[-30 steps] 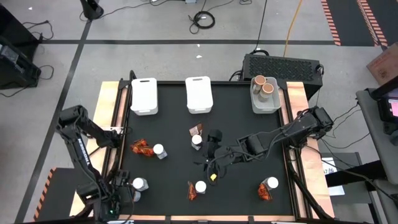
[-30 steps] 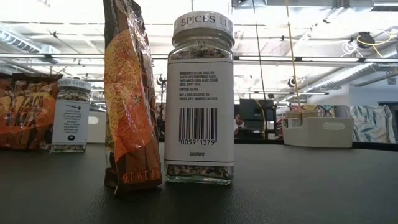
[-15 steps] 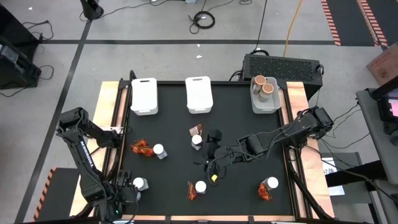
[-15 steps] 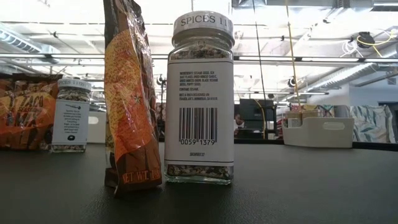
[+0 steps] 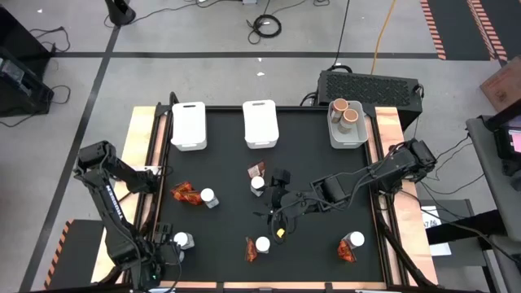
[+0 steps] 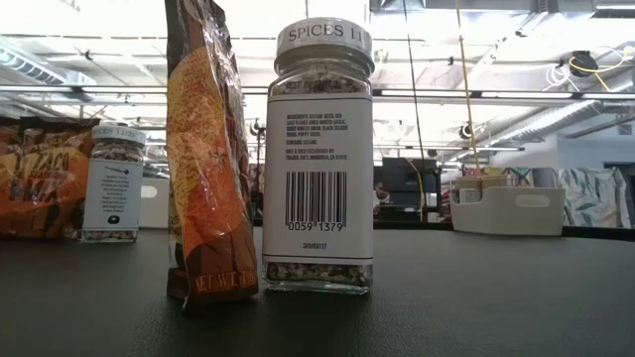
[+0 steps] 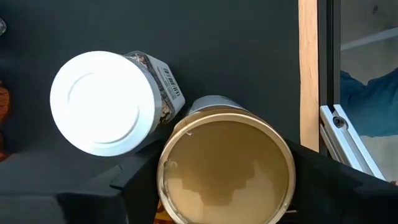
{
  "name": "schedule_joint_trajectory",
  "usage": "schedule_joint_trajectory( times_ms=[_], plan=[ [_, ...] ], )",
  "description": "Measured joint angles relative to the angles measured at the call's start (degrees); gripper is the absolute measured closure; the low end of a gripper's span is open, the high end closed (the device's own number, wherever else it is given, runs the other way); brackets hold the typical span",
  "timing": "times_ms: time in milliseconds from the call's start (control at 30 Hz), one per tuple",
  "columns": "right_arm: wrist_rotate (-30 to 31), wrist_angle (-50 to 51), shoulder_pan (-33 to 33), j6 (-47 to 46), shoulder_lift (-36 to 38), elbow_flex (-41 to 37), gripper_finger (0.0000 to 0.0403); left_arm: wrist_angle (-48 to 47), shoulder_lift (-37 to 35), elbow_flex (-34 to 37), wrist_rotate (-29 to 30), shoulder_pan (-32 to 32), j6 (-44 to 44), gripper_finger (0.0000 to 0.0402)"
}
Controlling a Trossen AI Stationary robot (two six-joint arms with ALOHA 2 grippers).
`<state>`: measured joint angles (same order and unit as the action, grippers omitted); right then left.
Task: Sort spices by type
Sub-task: Put the gold seasoning bottle into the gray bin
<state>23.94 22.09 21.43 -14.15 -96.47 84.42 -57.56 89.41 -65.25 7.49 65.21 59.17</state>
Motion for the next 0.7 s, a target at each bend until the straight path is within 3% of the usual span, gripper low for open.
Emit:
schedule_joint_trajectory(
  times_ms=[200, 433, 600, 700],
  plan=[
    [-0.05, 0.0, 0.0, -0.1, 0.0, 0.0, 0.0078, -0.61, -3.31, 0.0, -1.13, 0.0, -0.14, 0.0123],
    [-0.26, 0.96, 0.66, -0.23, 0.0, 0.0, 0.0078, 0.07, -14.45, -0.69, -2.86, -0.74, -0.58, 0.0123],
    [-0.26, 3.86, 1.22, -2.66, 0.02, 0.02, 0.0078, -0.53, -22.13, -4.57, 2.82, -4.97, -10.75, 0.0123],
    [-0.26, 7.25, 1.54, -4.92, 0.21, 0.02, 0.0078, -3.49, -25.48, -6.97, 7.52, -10.92, -20.14, 0.0123]
  ],
)
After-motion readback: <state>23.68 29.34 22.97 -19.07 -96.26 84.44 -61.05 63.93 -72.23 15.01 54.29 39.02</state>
